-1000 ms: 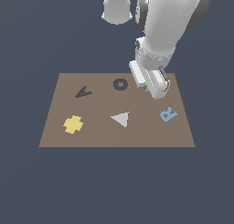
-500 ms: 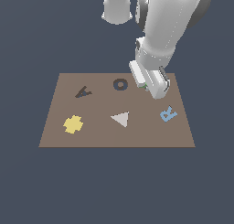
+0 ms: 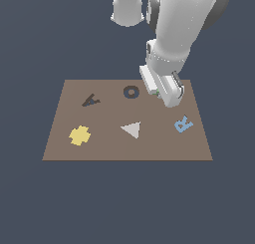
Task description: Insert a designated object into the corresponding slot on a board.
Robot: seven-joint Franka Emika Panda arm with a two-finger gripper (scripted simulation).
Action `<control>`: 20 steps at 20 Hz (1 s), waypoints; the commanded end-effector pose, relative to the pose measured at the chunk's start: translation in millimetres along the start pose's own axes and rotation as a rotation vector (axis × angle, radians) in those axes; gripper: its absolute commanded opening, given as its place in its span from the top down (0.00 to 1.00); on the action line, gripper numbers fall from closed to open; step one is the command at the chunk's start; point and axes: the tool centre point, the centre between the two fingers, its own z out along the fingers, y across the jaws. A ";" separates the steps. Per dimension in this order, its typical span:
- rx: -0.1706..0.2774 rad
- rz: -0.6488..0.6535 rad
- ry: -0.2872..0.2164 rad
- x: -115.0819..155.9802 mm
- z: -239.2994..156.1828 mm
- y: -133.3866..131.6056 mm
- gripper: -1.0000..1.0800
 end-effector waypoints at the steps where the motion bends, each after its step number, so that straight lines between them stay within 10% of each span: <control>1: 0.000 -0.008 0.000 5.3 -0.2 1.7 1.00; 20: 0.001 -0.214 0.000 124.2 -3.5 28.8 1.00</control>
